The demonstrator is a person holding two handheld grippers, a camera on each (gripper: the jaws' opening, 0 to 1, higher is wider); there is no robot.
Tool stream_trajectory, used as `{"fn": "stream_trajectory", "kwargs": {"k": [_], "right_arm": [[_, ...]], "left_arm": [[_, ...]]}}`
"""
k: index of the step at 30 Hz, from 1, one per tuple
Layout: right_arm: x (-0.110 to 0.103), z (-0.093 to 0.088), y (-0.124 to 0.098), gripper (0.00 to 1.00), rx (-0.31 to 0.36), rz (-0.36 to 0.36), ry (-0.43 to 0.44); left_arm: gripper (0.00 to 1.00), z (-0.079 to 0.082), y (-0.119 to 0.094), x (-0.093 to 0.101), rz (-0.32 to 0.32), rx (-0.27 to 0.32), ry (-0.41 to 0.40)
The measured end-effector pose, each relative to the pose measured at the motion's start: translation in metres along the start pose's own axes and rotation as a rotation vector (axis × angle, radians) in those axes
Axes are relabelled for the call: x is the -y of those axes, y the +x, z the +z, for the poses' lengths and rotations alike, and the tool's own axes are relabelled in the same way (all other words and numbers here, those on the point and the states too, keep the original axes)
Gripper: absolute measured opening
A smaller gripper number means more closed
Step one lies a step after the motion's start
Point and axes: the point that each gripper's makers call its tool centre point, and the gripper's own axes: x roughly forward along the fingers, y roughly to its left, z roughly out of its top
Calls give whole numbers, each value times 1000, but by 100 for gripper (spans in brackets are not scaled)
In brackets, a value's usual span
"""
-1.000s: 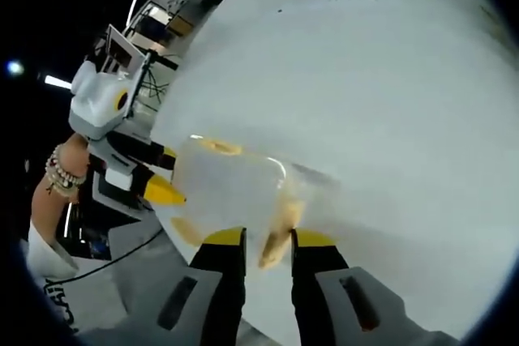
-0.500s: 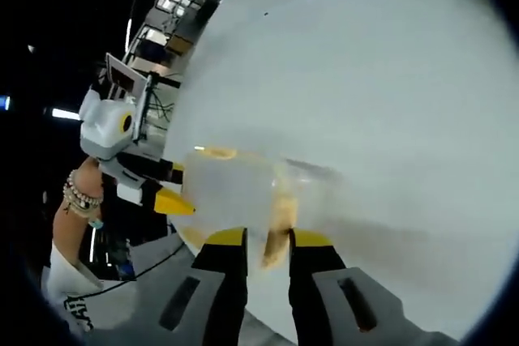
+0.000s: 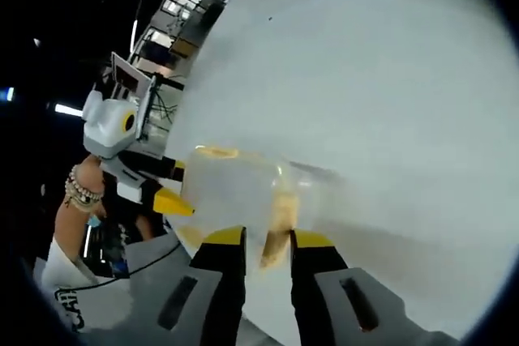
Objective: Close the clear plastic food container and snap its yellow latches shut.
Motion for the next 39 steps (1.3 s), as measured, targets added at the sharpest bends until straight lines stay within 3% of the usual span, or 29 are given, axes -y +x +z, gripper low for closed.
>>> {"fn": "stream_trajectory", "kwargs": {"k": [6,9,12,14,17,19,21,23,25,27,29,31,32,33,34,36,39], "right_arm": [[-2,4,0,18,10,-89,-135],[5,5,-2,25,8,-170,-186],[6,5,-6,26,1,-175,-185],[5,9,-10,18,18,-170,-182],[-3,27,-20,20,98,-149,-194],[-13,40,-24,22,154,-135,-257],[-25,47,-25,18,186,-110,-298],[-40,51,-20,13,202,-62,-327],[-53,52,-12,16,204,-28,-368],[-62,50,0,19,181,-12,-424],[-67,43,12,15,131,-13,-499],[-70,38,23,11,93,-25,-593],[-72,36,26,10,80,-29,-627],[-74,33,31,9,60,-23,-662],[-77,31,35,8,52,-8,-671],[-83,28,42,6,41,15,-707],[-84,28,49,0,21,14,-734]], "left_arm": [[42,-2,-1,0,-30,27,33],[43,-4,0,1,-49,42,108],[47,-6,-3,-5,-19,62,152],[49,0,-8,-10,10,104,201],[48,13,-21,-12,42,196,258],[45,29,-31,-6,50,298,330],[38,41,-39,5,43,382,396],[26,43,-39,21,5,404,458],[24,45,-36,35,-7,430,516],[25,44,-28,41,25,432,602],[23,38,-15,43,65,406,723],[23,31,-3,46,76,379,780],[23,30,0,47,79,387,794],[22,38,-4,54,85,460,834],[22,33,-2,53,74,431,810],[22,31,0,56,40,428,785],[22,33,0,60,19,460,780]]}}
